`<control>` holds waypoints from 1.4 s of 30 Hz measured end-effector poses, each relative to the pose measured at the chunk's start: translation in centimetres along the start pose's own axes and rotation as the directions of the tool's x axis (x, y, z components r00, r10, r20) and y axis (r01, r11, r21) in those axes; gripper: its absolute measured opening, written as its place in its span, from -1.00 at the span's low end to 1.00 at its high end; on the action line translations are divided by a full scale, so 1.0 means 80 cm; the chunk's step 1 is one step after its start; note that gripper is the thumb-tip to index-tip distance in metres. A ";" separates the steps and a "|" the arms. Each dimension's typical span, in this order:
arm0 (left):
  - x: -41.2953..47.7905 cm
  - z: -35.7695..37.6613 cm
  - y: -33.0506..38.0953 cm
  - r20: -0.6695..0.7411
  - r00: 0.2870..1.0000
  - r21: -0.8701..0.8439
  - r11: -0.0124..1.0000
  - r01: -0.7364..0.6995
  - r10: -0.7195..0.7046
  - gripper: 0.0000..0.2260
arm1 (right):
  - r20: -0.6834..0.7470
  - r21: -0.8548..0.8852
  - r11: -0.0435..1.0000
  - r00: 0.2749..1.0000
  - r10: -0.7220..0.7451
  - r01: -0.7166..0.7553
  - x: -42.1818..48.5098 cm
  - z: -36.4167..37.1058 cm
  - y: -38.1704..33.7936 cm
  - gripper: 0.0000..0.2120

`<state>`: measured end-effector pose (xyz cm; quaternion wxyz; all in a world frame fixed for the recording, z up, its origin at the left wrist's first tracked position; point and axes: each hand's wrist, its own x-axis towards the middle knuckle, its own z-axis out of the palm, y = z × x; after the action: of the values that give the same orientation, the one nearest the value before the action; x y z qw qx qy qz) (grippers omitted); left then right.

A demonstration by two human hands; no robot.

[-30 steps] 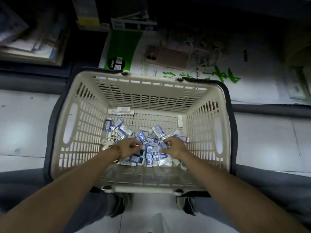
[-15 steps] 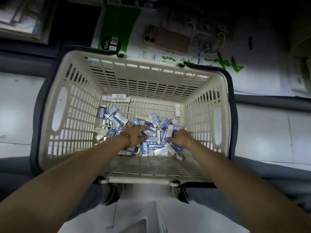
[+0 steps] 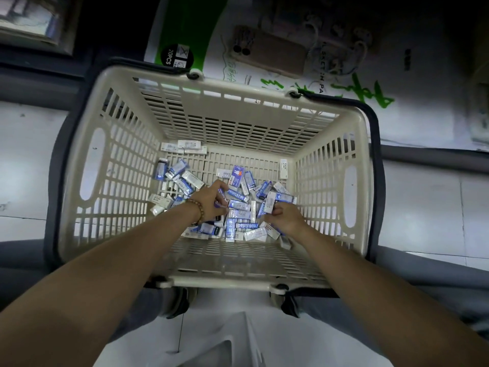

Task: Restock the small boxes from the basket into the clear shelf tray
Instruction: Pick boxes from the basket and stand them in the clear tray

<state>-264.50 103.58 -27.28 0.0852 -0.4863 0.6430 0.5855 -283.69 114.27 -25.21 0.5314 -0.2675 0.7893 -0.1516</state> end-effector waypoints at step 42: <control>-0.186 -0.207 0.027 -0.710 0.629 0.204 0.948 -0.245 0.316 -0.86 | 0.672 -0.575 0.257 0.628 -0.393 0.777 0.029 0.129 -0.082 -0.57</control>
<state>-250.81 97.23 -10.76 -0.2512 -0.5696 0.7153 0.3176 -273.14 108.06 -27.60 0.3816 -0.7894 0.4681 0.1101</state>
